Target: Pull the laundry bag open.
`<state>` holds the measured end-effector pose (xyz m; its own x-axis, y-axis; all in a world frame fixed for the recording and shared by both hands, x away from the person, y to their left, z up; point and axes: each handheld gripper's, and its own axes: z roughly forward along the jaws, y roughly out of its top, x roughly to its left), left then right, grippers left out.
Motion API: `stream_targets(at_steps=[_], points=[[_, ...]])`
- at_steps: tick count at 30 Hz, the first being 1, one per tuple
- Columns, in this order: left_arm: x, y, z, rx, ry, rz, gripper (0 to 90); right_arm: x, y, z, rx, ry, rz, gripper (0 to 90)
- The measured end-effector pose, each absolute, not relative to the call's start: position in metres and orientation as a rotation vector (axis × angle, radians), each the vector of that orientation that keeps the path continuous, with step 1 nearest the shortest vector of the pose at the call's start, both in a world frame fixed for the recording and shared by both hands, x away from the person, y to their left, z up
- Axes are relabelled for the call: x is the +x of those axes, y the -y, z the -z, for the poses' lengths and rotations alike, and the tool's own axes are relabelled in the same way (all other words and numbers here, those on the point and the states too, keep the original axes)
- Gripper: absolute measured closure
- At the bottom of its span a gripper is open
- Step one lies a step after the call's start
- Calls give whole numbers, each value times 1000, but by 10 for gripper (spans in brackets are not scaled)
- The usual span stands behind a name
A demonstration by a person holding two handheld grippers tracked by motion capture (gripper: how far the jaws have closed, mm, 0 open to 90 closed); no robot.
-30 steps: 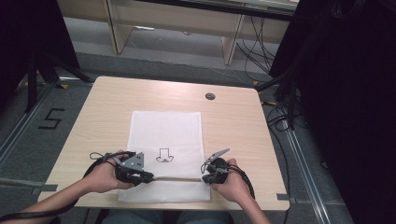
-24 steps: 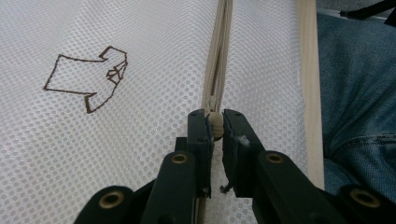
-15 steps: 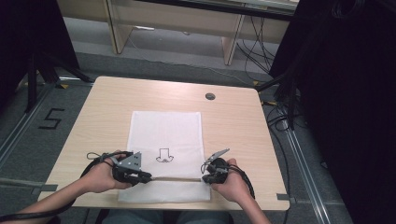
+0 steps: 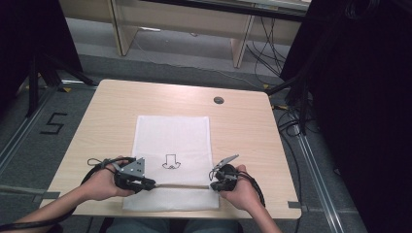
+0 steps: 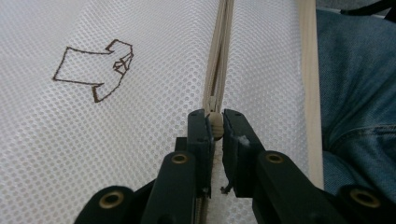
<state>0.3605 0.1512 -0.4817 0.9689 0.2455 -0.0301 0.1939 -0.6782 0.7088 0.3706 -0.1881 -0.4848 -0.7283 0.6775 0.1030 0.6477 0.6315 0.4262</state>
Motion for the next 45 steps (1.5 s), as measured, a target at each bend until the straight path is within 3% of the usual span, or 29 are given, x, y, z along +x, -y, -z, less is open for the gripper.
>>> stream_targets(at_steps=[45], points=[[361, -175, 477, 2325, -324, -105, 815, 370, 188, 485, 1136, -2773, -690, 900]])
